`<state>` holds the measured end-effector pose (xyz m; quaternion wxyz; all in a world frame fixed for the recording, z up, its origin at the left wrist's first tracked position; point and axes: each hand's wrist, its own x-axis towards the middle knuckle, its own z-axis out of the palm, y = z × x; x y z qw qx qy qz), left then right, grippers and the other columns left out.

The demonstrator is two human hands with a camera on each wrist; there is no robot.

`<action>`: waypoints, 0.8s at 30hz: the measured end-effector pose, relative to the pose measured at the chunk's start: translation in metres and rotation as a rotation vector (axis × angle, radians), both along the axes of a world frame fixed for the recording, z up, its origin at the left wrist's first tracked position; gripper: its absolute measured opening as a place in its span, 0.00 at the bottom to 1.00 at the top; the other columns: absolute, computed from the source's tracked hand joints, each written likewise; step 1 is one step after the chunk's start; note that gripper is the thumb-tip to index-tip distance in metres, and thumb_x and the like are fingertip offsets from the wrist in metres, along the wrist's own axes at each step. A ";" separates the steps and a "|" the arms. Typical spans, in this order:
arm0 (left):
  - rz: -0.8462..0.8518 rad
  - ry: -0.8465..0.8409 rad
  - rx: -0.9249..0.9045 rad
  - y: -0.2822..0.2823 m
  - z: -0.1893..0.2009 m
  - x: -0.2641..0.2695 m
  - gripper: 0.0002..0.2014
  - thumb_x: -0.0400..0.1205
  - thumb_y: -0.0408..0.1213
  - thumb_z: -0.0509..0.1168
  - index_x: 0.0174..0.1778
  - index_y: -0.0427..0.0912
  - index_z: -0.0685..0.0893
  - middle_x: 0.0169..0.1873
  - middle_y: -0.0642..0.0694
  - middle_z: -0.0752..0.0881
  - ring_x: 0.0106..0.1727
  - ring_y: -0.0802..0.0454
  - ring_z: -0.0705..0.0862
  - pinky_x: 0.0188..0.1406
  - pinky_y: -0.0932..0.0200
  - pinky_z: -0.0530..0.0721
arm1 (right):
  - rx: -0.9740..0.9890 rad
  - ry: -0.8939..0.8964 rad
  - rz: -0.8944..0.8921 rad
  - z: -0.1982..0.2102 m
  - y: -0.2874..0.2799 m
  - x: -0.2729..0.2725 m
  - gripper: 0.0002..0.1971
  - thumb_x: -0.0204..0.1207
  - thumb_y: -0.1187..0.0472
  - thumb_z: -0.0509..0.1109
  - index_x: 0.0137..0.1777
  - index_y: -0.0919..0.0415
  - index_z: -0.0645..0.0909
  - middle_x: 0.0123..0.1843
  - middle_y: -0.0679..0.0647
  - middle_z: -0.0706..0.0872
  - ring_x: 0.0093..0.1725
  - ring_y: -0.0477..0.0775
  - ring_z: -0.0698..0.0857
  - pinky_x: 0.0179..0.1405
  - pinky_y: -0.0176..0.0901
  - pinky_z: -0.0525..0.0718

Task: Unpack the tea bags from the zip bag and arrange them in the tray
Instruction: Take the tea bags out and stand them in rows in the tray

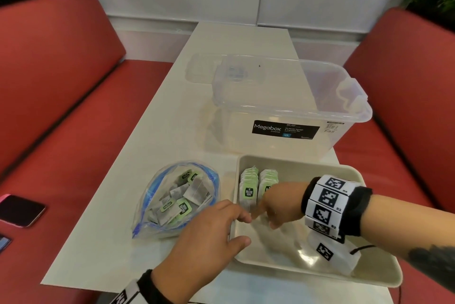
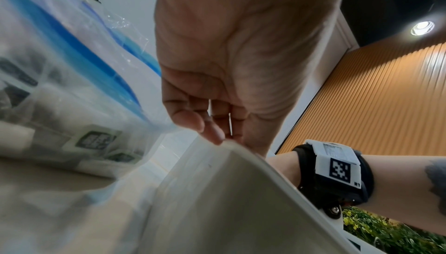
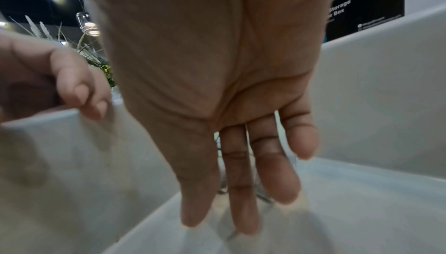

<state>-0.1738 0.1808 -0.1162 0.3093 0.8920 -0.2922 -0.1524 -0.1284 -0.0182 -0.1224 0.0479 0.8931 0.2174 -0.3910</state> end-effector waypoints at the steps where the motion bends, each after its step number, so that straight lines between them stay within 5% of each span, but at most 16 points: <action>1: 0.000 0.000 0.000 0.000 0.000 0.000 0.13 0.77 0.52 0.67 0.57 0.65 0.76 0.45 0.73 0.72 0.43 0.74 0.72 0.41 0.79 0.67 | -0.011 0.006 0.001 -0.001 0.001 0.001 0.27 0.78 0.56 0.67 0.77 0.43 0.68 0.60 0.51 0.85 0.61 0.54 0.80 0.56 0.39 0.72; 9: 0.003 0.005 -0.008 -0.001 -0.001 0.001 0.14 0.77 0.51 0.67 0.57 0.65 0.76 0.46 0.71 0.73 0.42 0.73 0.72 0.41 0.78 0.67 | -0.033 -0.013 0.010 -0.005 0.007 0.007 0.31 0.79 0.58 0.66 0.80 0.44 0.61 0.63 0.55 0.83 0.61 0.57 0.80 0.52 0.41 0.71; 14: 0.000 0.001 -0.009 -0.001 0.000 0.001 0.14 0.77 0.51 0.67 0.57 0.65 0.76 0.47 0.69 0.73 0.42 0.70 0.73 0.42 0.76 0.67 | 0.007 -0.005 -0.026 -0.005 0.006 0.005 0.33 0.76 0.58 0.69 0.80 0.44 0.62 0.61 0.54 0.83 0.50 0.50 0.76 0.50 0.41 0.73; 24: 0.003 -0.007 0.000 0.000 0.002 -0.001 0.13 0.78 0.52 0.67 0.58 0.65 0.76 0.46 0.70 0.73 0.43 0.76 0.70 0.40 0.78 0.67 | -0.038 -0.019 -0.048 0.000 -0.006 0.003 0.25 0.77 0.54 0.69 0.74 0.51 0.73 0.64 0.51 0.83 0.63 0.54 0.80 0.60 0.40 0.74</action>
